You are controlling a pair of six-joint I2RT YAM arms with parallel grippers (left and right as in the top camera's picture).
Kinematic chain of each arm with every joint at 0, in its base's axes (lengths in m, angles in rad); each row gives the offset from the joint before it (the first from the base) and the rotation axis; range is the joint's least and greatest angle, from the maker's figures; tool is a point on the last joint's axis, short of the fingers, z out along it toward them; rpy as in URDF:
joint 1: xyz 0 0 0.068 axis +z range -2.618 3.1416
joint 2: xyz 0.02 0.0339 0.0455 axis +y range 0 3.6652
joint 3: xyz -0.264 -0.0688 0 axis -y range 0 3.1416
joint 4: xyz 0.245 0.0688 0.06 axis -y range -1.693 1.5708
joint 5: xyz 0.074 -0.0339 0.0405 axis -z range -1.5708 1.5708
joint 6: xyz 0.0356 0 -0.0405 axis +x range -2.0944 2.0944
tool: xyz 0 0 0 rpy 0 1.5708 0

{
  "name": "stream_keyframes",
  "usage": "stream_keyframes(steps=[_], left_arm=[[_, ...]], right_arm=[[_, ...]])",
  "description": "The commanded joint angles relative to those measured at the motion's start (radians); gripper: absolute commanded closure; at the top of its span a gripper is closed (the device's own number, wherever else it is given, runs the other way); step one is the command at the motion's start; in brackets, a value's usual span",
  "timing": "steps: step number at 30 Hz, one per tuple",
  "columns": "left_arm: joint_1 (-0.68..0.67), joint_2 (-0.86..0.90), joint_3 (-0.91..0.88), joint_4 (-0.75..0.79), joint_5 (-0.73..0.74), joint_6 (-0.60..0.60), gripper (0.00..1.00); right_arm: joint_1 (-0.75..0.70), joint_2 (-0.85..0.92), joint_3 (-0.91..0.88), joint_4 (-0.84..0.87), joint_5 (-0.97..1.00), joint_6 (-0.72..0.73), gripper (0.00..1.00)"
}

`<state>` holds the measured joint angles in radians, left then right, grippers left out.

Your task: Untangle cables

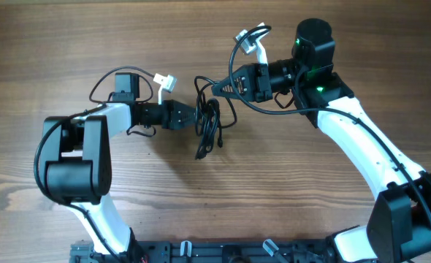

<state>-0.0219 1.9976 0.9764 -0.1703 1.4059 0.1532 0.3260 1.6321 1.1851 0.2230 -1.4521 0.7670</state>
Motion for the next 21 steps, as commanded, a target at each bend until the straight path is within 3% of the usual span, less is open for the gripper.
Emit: stream_keyframes(steps=[1, 9, 10, 12, 13, 15, 18, 19, 20, 21], left_arm=[[-0.059, 0.006, -0.005, 0.003, -0.004, 0.023, 0.0], [-0.179, 0.006, -0.005, 0.132, -0.1, -0.073, 0.02], [-0.189, 0.006, -0.005, 0.154, -0.121, -0.096, 0.06], [-0.21, 0.006, -0.005, 0.193, -0.196, -0.165, 0.32], [-0.217, 0.006, -0.005, 0.207, -0.227, -0.203, 0.36], [-0.23, 0.006, -0.005, 0.23, -0.256, -0.261, 0.36], [-0.244, 0.006, -0.005, 0.248, -0.256, -0.274, 0.26], [-0.246, 0.006, -0.005, 0.251, -0.259, -0.274, 0.28], [-0.247, 0.006, -0.005, 0.249, -0.275, -0.275, 0.39], [-0.246, 0.006, -0.005, 0.249, -0.301, -0.288, 0.59]], right_arm=[[0.0, -0.018, 0.017, 0.011, -0.035, 0.007, 0.96], [0.0, -0.018, 0.017, 0.013, -0.04, 0.007, 0.96], [0.0, -0.018, 0.017, 0.013, -0.04, 0.008, 0.96], [0.0, -0.018, 0.017, 0.013, -0.047, 0.011, 0.96], [0.0, -0.018, 0.017, 0.013, -0.047, 0.011, 0.96], [0.002, -0.018, 0.017, 0.013, -0.046, 0.011, 0.96], [0.004, -0.018, 0.017, 0.013, -0.046, 0.012, 0.96], [0.004, -0.018, 0.017, 0.013, -0.046, 0.012, 0.96], [0.004, -0.018, 0.017, 0.013, -0.046, 0.017, 0.96], [0.004, -0.018, 0.017, 0.013, -0.046, 0.019, 0.96]])
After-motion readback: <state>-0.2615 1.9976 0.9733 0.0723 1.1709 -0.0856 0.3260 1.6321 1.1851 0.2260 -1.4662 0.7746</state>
